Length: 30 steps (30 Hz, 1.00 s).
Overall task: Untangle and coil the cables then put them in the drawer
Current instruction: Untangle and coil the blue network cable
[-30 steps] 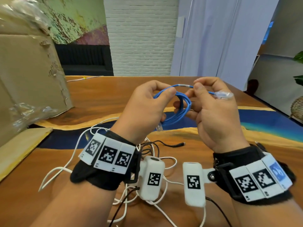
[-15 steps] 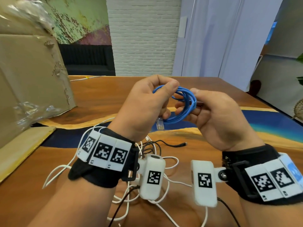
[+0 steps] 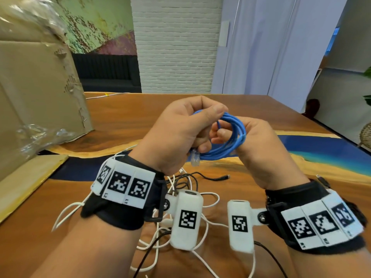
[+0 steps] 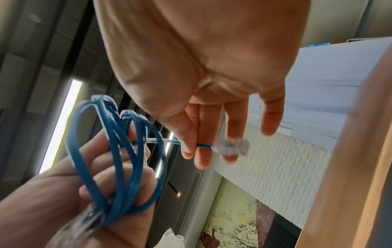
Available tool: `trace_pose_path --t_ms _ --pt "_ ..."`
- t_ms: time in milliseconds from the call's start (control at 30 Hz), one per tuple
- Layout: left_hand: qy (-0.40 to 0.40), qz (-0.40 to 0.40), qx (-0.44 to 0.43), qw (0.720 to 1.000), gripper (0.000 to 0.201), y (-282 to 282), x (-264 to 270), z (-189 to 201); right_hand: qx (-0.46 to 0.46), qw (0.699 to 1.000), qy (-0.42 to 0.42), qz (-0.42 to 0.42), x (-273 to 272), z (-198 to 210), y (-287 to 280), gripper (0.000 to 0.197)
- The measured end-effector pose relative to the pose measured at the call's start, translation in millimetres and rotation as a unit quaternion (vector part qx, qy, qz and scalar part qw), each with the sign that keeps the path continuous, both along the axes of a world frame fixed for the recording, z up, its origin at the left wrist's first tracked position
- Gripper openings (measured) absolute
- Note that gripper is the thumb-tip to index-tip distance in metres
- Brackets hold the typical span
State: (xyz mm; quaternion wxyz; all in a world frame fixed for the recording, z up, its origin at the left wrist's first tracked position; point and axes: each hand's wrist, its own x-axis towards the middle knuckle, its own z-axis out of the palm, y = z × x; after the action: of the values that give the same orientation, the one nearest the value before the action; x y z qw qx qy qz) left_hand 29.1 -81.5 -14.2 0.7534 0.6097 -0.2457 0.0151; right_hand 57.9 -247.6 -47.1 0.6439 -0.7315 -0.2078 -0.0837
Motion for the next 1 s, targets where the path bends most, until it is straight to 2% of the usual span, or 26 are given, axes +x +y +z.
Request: trace_pose_path --t_ms 167,267,333,500,667,800,1000 --pt "-0.031 -0.022 0.06 0.997 0.012 -1.6 0.0 -3.0 0.074 0.995 -0.031 -0.066 -1.9 4.6 -4.3 0.01" --pt "-0.038 0.003 0.099 0.994 0.012 -5.5 -0.1 -6.2 0.182 0.981 0.019 -0.059 -1.7 10.9 -4.8 0.012" --pt "-0.028 0.026 0.103 0.994 0.017 -8.1 1.9 -9.1 0.215 0.975 0.05 -0.039 -1.6 12.5 -4.1 0.014" --pt "-0.033 0.073 0.103 0.992 0.02 -8.0 1.9 -8.7 0.207 0.97 0.119 0.05 -2.9 10.9 -1.8 0.027" --pt "-0.045 0.13 0.13 0.982 0.019 -4.8 2.4 -5.1 0.212 0.966 0.129 0.077 -2.2 9.7 -2.9 0.028" --pt "-0.046 0.122 0.132 0.983 0.018 0.0 2.0 -1.6 0.212 0.962 0.147 0.09 -2.4 9.6 -2.1 0.029" --pt "-0.088 0.127 0.159 0.975 0.019 -3.9 -0.1 -0.4 0.25 0.937 0.173 0.171 -9.7 10.6 5.9 0.025"
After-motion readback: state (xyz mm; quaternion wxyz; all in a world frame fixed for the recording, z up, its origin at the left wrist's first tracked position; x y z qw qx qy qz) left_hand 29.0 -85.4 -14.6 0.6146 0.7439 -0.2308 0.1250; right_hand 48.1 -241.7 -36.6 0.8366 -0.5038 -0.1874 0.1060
